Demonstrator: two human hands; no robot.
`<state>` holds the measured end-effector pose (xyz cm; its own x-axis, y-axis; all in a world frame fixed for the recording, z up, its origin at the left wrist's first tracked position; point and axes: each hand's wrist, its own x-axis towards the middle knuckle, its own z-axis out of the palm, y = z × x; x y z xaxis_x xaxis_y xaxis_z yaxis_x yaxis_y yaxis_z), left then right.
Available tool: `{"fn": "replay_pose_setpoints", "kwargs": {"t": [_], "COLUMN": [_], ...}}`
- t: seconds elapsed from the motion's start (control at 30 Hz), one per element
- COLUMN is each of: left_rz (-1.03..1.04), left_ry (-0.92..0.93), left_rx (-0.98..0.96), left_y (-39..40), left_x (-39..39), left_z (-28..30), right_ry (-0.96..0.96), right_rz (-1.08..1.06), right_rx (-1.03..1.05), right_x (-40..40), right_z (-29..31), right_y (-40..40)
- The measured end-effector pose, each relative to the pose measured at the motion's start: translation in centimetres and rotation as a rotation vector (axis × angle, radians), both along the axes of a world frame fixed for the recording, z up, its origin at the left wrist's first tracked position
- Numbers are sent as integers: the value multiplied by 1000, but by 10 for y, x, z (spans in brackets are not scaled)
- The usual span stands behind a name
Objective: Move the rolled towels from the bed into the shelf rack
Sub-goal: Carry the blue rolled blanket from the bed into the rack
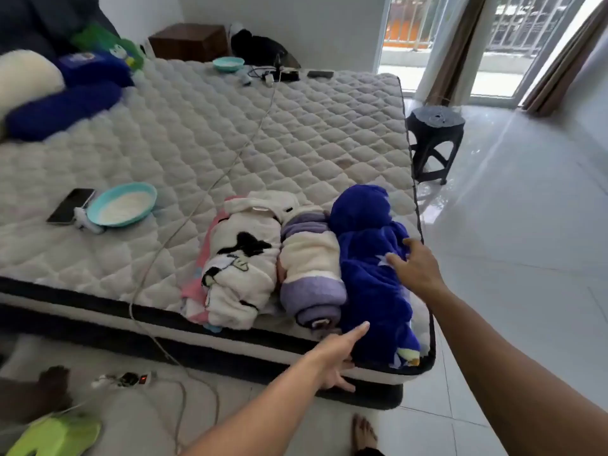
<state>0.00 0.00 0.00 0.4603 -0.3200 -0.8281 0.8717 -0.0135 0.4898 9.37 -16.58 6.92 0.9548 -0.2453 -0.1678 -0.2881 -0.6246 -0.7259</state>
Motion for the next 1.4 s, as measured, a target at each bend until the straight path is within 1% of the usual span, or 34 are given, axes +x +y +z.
{"fn": "replay_pose_setpoints", "kwargs": {"t": [0.07,0.13,0.2,0.27,0.33,0.43,0.53,0.67,0.8,0.9,0.97,1.07,1.17,1.27,1.33,1.4], "left_rz": [127,232,293,340,392,460,535,563,524,476,419,344,340,384,442,519], "left_ry": [46,90,122,142,162,188,198,221,186,133,118,63,-38,-130,-156,-168], "left_rx": [-23,-80,-96,-94,-87,-105,-109,-73,-21,19,17,-18,-61,-71,-12,86], "left_y": [-15,-25,-34,-43,-48,-51,-55,-59,-52,-40,-33,-24,-6,32,68,109], "left_x": [11,16,19,21,24,27,29,32,26,15,8,-7,-29,-57,-82,-114], "left_z": [-3,-6,-7,-6,-5,-1,1,9,17,20,27,38,51,71,82,88], "right_ry": [15,76,133,146,162,202,224,247,204,149,76,-79,-222,-333,-362,-368], "right_rz": [59,115,180,252,288,278,215,138,48,-19,-35,-31,13,101,200,305], "right_rx": [-28,-20,-37,-39,13,99,147,206,283,333,335,270,264,298,346,400], "right_x": [28,59,86,110,128,142,145,140,127,106,89,60,26,-9,-37,-66], "right_z": [-2,-3,-5,-5,-3,-8,-16,-21,-18,-2,14,48,86,120,136,142], "right_y": [-16,-29,-35,-35,-31,-19,-9,-7,-8,-4,1,15,38,80,119,163]}}
